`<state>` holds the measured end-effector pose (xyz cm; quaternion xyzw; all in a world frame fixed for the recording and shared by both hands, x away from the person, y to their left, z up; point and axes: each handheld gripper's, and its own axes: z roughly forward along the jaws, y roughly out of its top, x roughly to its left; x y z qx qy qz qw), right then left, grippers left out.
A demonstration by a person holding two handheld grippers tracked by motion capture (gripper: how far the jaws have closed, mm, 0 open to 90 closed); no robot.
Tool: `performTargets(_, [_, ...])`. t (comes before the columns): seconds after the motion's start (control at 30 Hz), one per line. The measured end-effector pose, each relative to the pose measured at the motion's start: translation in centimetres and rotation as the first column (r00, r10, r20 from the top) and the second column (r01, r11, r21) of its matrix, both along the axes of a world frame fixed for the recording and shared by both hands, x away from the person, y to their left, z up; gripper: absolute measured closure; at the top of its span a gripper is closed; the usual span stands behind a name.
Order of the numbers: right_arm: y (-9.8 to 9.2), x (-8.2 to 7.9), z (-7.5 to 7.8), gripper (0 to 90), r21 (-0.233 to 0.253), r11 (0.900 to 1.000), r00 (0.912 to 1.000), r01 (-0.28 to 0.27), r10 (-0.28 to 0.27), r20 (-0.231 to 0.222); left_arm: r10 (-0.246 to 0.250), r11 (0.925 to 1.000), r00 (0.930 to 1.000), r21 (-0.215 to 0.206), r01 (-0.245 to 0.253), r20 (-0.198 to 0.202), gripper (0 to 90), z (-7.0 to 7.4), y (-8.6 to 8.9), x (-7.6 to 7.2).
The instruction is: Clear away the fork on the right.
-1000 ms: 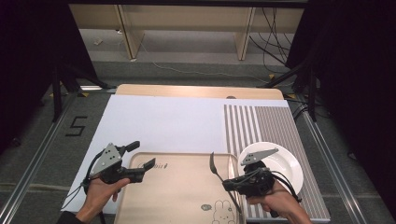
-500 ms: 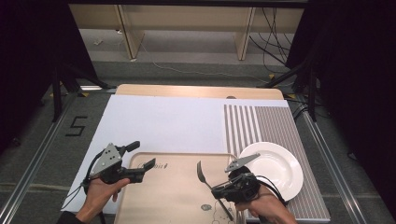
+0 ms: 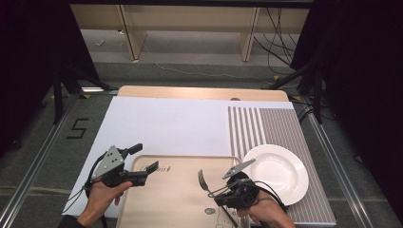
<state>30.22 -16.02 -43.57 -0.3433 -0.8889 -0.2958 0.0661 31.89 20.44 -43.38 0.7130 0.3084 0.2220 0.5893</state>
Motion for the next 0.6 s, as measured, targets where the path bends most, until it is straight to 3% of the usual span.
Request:
performTargets(0.13, [0.4,0.0,-0.4,84.9,-0.040,0.999,0.9999,-0.014,0.014,0.000,-0.001,1.0000,1.0000,0.001,0.001,0.001,16.2,0.0,0.0,0.0])
performTargets(0.6, [1.1,0.3,-1.2,84.8,-0.077,0.997,0.9993,0.001,-0.004,-0.037,-0.005,1.0000,1.0000,-0.009,0.005,-0.005,16.2,0.0,0.0,0.1])
